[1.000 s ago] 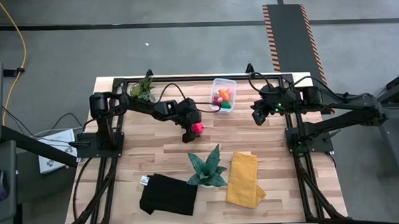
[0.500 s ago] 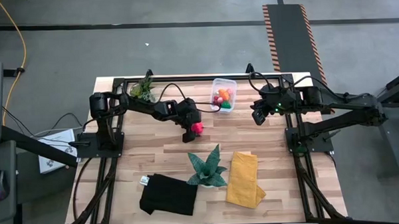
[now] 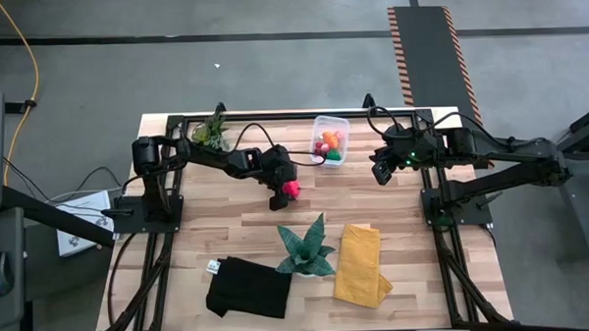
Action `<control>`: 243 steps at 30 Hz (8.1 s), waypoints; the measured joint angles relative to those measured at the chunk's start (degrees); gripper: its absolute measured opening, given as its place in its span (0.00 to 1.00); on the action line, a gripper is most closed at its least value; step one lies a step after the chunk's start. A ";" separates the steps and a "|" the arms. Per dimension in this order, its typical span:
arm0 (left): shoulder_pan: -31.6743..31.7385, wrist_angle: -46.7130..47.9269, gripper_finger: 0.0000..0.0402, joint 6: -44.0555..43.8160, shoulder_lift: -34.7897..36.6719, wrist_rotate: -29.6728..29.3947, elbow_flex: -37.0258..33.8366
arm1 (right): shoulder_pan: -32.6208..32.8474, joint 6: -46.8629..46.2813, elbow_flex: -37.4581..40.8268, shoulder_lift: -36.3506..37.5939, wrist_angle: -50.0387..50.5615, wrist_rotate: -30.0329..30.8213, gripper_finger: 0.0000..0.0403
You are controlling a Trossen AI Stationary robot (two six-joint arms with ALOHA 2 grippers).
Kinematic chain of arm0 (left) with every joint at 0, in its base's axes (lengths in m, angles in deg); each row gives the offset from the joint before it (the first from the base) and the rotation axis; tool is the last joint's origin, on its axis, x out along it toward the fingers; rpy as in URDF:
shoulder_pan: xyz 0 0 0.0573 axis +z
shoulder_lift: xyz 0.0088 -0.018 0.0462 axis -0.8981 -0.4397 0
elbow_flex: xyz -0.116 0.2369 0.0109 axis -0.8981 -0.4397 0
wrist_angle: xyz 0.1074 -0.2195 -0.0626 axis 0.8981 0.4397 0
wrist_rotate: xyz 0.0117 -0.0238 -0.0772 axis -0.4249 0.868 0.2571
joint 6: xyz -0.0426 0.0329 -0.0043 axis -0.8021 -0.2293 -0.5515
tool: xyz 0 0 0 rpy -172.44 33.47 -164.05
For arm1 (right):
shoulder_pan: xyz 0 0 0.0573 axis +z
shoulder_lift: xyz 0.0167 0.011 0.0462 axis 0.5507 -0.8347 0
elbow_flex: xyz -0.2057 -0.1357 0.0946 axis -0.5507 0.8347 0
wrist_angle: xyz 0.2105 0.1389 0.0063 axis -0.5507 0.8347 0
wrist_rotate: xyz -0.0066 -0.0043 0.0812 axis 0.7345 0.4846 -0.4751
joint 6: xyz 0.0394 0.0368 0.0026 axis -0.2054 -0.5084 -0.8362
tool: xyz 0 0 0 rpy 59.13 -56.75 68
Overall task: Pick and placing Produce into tupperware
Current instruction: Put the apple into the transparent container
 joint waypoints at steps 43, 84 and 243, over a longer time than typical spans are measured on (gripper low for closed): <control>0.00 -0.26 0.69 -0.13 0.02 0.24 0.00 | 0.01 0.44 0.00 0.02 0.02 0.63 0.28; 0.01 -0.31 0.70 -1.42 0.04 0.26 0.00 | -0.01 0.44 0.00 0.01 0.00 0.63 0.28; 0.02 1.57 0.68 -3.53 8.67 1.11 0.02 | -0.01 1.13 0.00 0.00 -0.61 0.63 0.28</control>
